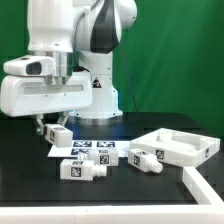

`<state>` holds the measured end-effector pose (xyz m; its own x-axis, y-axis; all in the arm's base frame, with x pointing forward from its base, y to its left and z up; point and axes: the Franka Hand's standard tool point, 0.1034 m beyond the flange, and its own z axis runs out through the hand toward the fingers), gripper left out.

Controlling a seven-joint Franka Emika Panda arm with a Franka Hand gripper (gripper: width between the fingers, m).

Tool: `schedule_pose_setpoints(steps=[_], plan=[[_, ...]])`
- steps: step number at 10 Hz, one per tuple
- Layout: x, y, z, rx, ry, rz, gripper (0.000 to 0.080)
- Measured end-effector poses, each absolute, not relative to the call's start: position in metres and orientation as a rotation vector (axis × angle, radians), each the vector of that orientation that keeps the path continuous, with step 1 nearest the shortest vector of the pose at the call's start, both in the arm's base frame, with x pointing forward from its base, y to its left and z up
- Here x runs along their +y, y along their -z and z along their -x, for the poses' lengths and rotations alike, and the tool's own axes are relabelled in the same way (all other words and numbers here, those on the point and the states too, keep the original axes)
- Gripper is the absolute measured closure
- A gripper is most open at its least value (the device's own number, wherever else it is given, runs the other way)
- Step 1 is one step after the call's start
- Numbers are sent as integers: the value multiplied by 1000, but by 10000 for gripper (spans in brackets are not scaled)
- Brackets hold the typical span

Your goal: Assemble one leg

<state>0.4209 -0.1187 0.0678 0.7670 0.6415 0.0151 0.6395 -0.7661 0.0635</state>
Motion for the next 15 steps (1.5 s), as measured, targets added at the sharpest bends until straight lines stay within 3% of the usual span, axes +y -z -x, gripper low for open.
schedule_pose_setpoints(steps=[4,6,9,14,15], plan=[[-120,-66,-419,1050,-48,-2905,512],[-148,-51,-385,995,-38,-2920,512],[-177,-13,-338,883,24,-2963,512],[-189,-8,-332,865,42,-2975,512],[-186,-9,-335,840,49,-2989,332]])
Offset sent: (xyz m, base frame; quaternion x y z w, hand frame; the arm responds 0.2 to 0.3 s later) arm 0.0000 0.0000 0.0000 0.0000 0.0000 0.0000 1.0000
